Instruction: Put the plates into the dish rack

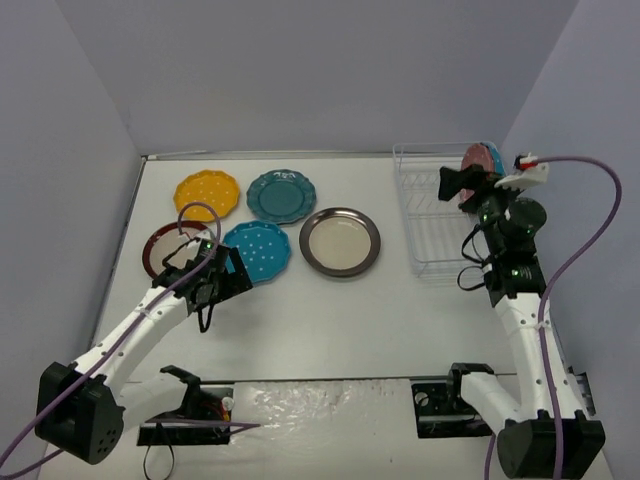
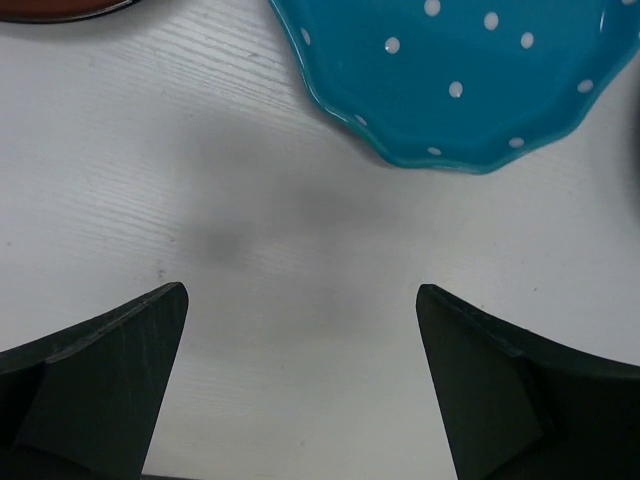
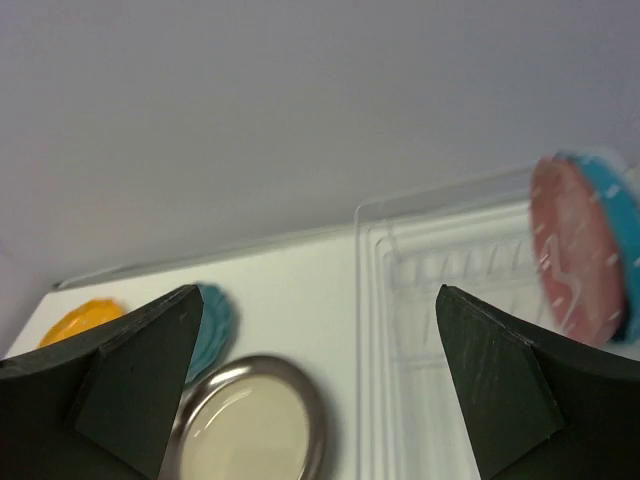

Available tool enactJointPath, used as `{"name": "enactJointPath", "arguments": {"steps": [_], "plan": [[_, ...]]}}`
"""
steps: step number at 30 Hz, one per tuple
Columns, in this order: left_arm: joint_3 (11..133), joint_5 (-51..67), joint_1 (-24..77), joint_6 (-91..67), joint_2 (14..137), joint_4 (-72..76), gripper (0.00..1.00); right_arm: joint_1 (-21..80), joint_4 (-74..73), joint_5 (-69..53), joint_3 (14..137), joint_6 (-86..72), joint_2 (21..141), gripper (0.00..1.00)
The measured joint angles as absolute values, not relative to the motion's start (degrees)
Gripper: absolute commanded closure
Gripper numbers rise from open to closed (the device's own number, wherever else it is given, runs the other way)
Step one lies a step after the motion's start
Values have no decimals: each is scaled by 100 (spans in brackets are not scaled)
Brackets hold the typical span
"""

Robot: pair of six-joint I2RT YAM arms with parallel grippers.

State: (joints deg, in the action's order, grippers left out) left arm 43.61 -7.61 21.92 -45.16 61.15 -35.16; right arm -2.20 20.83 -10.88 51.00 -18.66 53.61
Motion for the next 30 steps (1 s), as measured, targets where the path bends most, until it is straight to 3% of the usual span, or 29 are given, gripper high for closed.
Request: {"name": "enactJointPath", "arguments": {"steps": [5,19,26,30], "plan": [[4153,-931,2173,-5433,6523,-2995,3,-82,1975,-1632,4181,-2651,4953,0],[4439,-1301,2164,-7112,8343,-2019,8,649,1973,-1902,3574,-2867,4058,0],[4545,-1483,2134,-7367,8576,-1770,27,697,1708,-1909,3507,-2739,3834,0],[4582,-1536,2122,-7441,8676,-1663,48,743,1646,-1909,3507,-2696,3768,0]]}}
